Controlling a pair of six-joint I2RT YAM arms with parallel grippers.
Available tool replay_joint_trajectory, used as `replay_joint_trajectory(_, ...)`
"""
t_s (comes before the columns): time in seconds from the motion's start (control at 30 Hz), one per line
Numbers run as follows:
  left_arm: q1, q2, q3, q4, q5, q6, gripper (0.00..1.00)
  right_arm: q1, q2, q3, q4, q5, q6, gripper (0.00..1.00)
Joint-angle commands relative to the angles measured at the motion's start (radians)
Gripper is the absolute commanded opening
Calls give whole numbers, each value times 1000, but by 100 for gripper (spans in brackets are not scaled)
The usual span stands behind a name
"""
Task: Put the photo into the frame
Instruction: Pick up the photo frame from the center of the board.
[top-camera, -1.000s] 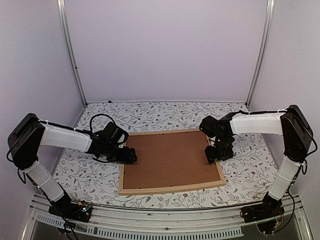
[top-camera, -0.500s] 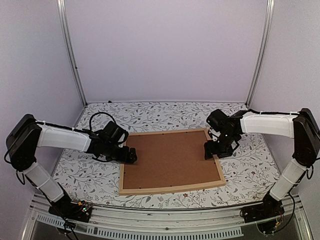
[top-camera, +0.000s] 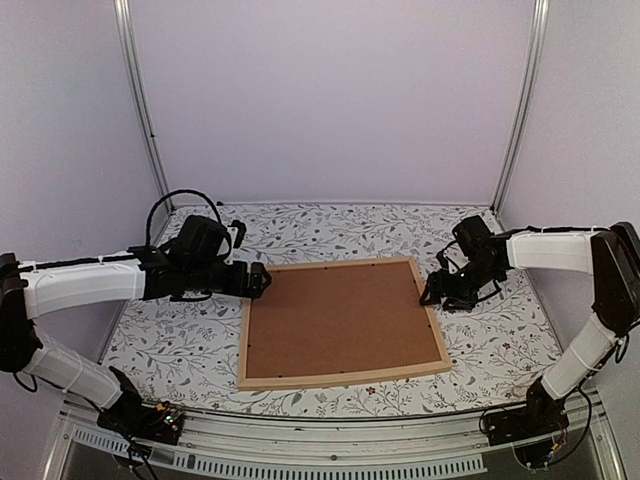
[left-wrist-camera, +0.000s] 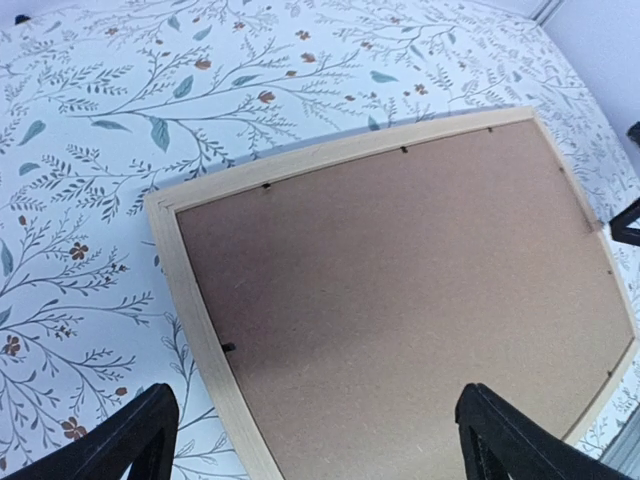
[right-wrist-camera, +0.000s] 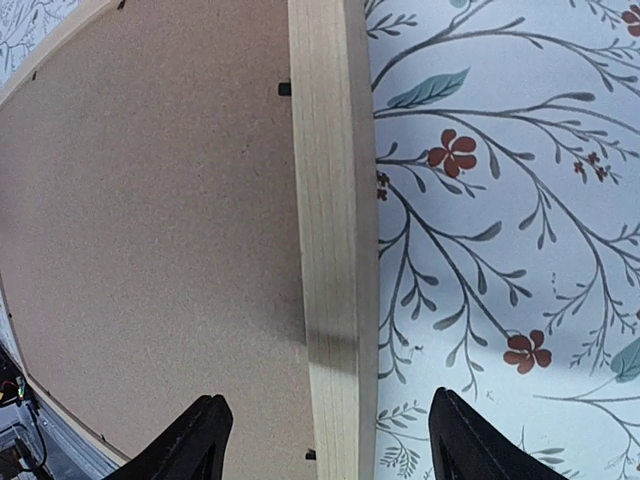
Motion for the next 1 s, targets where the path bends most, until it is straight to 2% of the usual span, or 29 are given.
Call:
replay_joint_trajectory(0.0, -17, -65, -49, 113, 92, 38, 100, -26, 60, -12, 101, -84, -50, 71)
replay_joint_trajectory(0.13, -56, -68, -59, 176, 152, 82, 100, -36, 113, -3, 121, -103, -75, 65)
replay_joint_trajectory(0.33, -139, -27, -35, 209, 146, 129, 98, -41, 153, 2, 132, -90, -98, 41)
replay_joint_trajectory(0.6, -222, 70, 2, 284, 125, 200, 95, -41, 160, -18, 130, -31, -112, 26)
replay_joint_trajectory(0.67, -259, 108, 21, 286, 118, 249, 94, -41, 159, -11, 130, -31, -111, 20)
replay_joint_trajectory(0.8, -351, 194, 61, 288, 55, 363, 95, -42, 156, 29, 118, -43, -116, 15)
replay_joint_trajectory(0.97, -454, 300, 122, 286, 49, 496, 94, -43, 183, 100, 96, -71, -133, 9)
